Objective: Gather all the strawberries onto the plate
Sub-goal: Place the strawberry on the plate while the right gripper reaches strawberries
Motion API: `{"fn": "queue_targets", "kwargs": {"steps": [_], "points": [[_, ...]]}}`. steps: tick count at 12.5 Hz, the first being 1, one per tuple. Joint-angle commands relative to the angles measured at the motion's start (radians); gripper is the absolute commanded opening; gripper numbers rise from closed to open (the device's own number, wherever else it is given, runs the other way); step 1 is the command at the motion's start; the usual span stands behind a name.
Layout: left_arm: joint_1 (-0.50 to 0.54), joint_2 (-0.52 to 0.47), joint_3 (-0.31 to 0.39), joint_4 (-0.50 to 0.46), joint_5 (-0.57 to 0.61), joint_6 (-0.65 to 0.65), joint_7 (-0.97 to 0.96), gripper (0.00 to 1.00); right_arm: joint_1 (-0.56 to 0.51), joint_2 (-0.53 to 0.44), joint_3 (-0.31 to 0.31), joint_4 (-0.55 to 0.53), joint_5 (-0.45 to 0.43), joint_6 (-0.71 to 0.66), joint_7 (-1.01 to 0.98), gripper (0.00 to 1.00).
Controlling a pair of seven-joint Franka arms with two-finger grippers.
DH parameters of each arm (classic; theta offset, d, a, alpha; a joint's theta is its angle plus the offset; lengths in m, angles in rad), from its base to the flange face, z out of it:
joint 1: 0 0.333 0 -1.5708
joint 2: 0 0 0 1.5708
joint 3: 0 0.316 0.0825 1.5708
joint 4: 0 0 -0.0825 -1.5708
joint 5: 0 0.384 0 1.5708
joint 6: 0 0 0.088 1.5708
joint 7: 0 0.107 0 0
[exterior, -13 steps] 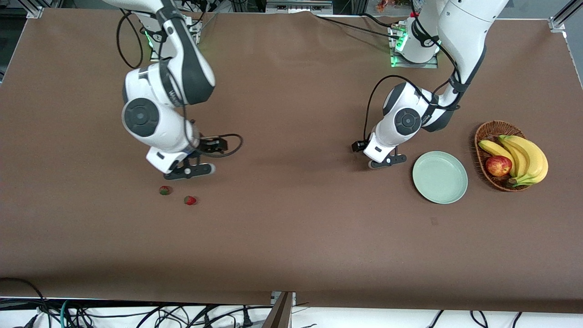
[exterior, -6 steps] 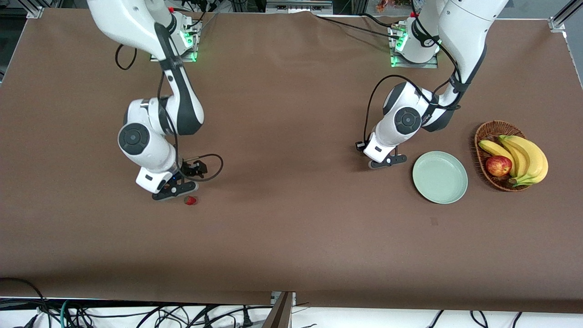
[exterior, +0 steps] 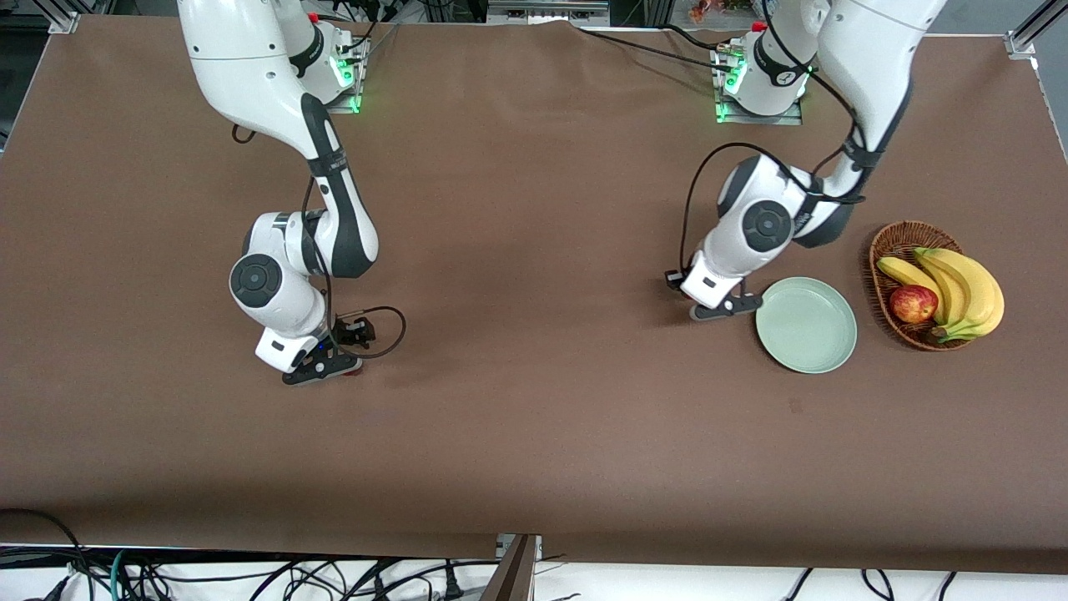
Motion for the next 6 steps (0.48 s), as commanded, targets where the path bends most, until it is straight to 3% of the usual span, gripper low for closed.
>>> {"fn": "queue_targets", "kwargs": {"steps": [1,3,6], "points": [[0.134,-0.032,0.005,0.046,0.018,-0.08,0.294,0.0,-0.022,0.061,0.012,0.1,0.027,-0.006,-0.023,0.73],[0.139,-0.035,0.069,0.049,0.018,-0.077,0.403,0.02,-0.026,0.079,0.012,0.118,0.029,-0.004,-0.023,0.69],[0.142,-0.023,0.153,0.046,0.015,-0.05,0.575,0.14,-0.037,0.085,0.012,0.12,0.029,-0.004,-0.025,0.65]]}}
